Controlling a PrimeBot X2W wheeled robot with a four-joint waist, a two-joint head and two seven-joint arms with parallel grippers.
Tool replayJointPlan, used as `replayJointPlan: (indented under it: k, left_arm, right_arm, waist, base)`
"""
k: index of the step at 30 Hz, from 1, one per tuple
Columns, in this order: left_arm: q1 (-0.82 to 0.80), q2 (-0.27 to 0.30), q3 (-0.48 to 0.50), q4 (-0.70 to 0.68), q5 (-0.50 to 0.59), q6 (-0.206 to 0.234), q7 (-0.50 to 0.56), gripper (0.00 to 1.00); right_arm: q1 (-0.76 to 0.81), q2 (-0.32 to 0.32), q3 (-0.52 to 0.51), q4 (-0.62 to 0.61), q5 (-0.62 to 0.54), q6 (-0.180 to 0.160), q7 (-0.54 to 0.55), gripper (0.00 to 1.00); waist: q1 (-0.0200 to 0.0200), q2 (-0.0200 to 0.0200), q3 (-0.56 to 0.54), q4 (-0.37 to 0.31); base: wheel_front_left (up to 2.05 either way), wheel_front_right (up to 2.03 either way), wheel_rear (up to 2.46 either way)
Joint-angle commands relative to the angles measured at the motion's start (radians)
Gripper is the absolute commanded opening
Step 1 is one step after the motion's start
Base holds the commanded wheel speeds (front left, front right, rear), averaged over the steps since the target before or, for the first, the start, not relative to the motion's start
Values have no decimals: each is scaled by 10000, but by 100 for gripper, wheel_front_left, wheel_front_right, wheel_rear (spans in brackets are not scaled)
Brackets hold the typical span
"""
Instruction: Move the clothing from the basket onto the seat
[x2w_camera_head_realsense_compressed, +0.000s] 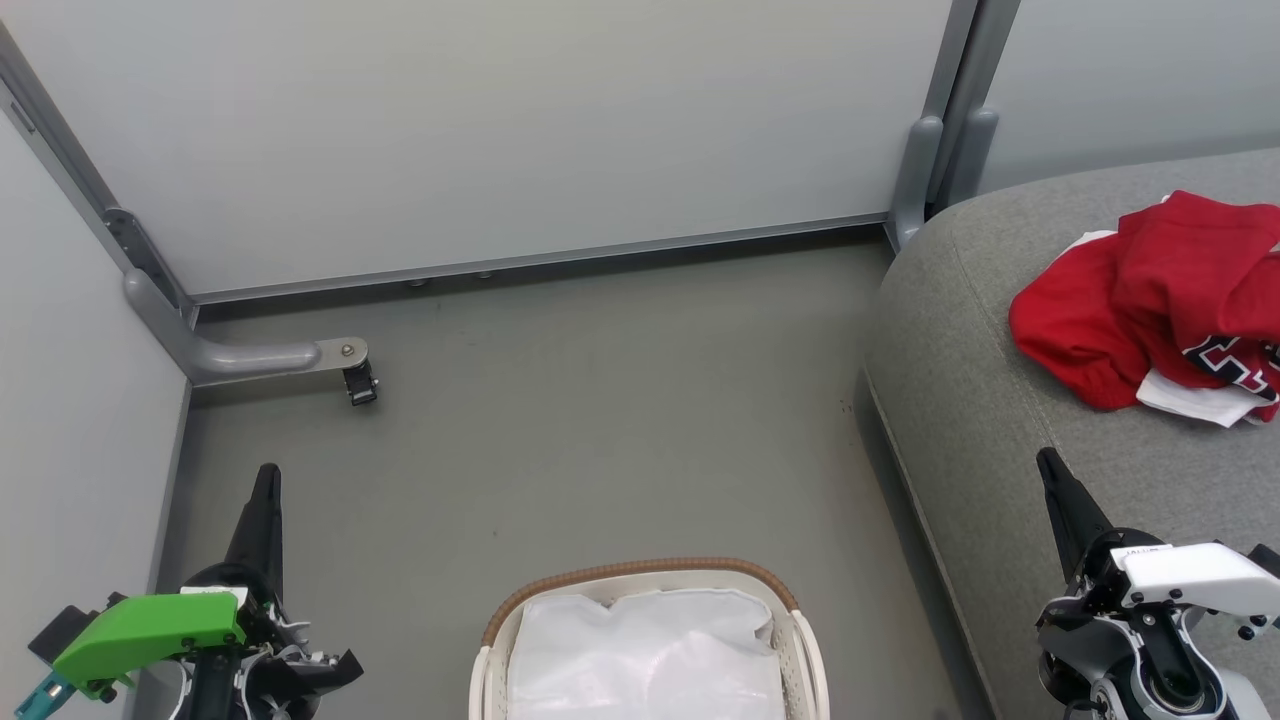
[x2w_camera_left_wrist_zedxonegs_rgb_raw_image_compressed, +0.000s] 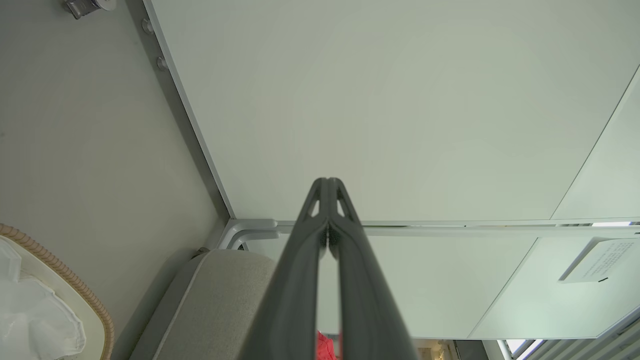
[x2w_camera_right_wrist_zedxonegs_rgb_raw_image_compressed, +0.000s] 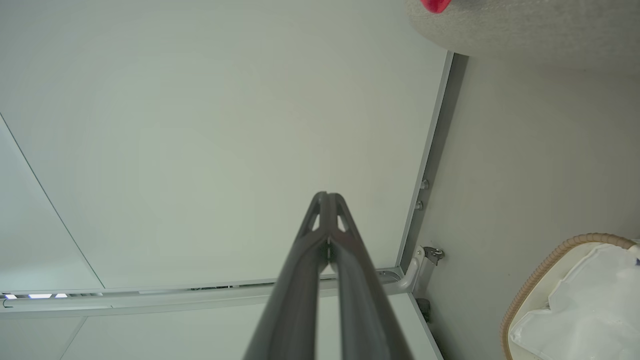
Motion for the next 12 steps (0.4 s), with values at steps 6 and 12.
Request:
replayJointPlan:
  k: [6, 12]
  left_arm:
    - [-104, -5, 20, -10, -32, -4, 42, 0]
    - [-104, -5, 20, -10, -32, -4, 41, 0]
  right_arm:
    - [100, -57, -21, -26, 40, -3, 24, 0]
    - [100, -57, -21, -26, 40, -3, 24, 0]
  waist:
    - [0, 0, 0, 0]
    - [0, 0, 0, 0]
  base:
    - [0, 0, 0]
    - [0, 0, 0]
